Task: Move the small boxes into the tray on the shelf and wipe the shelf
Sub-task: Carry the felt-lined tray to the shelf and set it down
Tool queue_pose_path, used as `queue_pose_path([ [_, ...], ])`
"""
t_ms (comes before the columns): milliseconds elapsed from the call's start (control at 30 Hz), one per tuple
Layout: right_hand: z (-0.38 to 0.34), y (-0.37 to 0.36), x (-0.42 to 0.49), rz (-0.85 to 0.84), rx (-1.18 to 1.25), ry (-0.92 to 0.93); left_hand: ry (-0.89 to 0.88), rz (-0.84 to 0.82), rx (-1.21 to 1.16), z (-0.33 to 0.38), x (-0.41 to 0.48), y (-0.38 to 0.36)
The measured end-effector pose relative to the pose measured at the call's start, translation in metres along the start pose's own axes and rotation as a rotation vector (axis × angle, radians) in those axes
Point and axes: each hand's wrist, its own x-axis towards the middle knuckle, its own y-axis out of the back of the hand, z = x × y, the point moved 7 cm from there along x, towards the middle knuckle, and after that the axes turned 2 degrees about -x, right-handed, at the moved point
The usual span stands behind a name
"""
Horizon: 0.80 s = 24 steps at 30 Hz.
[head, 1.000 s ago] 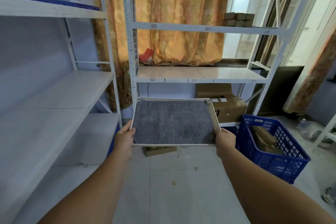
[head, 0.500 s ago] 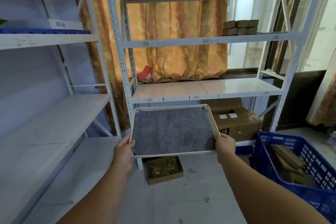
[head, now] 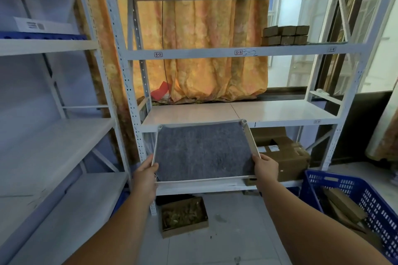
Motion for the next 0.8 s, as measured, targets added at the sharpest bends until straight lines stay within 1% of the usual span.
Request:
queue_pose_path([
  [133,-0.024,-0.011,0.036,0.036,-0.055,0.041,0.001,-0.016,-0.025,0.007,0.04,-0.032],
  [433,-0.09,-0.054,0.124,0.125,-0.102,0.159,0.022,-0.116,-0.046,0.031,0.149,-0.115],
  [633,-0.118,-0.104,0.175,0.135,-0.054,0.16,-0.036,-0.143,-0.064,0.063,0.224,-0.144],
  [800,-0.147,-0.139,0.209,0.134,-0.024,0.226,-0.077,-0.202,-0.082,0.092,0.278,-0.168],
])
